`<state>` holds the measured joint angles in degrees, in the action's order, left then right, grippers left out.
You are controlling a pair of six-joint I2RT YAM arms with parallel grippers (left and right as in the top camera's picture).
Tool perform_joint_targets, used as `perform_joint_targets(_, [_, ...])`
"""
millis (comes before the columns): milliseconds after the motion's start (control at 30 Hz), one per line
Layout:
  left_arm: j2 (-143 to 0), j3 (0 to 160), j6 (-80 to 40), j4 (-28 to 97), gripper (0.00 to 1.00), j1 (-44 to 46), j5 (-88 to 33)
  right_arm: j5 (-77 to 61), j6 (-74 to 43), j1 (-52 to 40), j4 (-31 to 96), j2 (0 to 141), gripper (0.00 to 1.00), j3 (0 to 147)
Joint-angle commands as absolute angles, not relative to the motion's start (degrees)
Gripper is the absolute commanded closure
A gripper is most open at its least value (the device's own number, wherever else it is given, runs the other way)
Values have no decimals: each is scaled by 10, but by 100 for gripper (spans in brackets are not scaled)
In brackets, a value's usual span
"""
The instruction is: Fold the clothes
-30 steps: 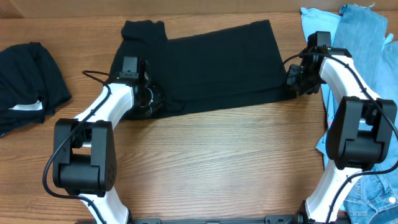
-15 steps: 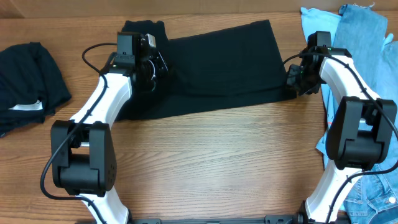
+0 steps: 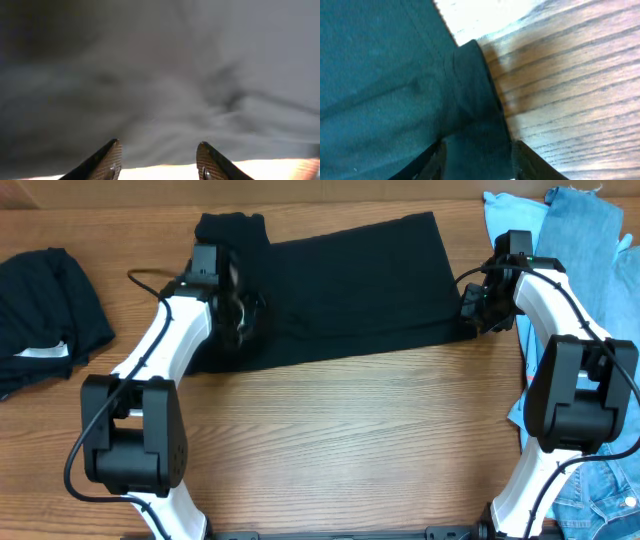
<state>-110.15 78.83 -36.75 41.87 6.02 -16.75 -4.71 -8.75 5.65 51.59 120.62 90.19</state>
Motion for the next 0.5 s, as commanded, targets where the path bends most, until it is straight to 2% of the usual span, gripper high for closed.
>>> perform_joint_targets(0, [-1096,789,-312,478,44,63,-71,-53,-85,61,502,1207,44,902])
perform_joint_targets(100, [-1097,786,-301,513,39,63,-7,-57,-85,61,501,1207,43,916])
perform_joint_targets(400, [-1160,772,-300,508,39,63,19,-58,-85,61,479,1207,43,915])
perform_joint_targets(433, [-1168,772,-300,512,39,63,19,-62,-84,61,478,1207,45,915])
perform_joint_targets(467, [-1173,772,-300,514,39,63,19,-63,-84,61,482,1207,52,915])
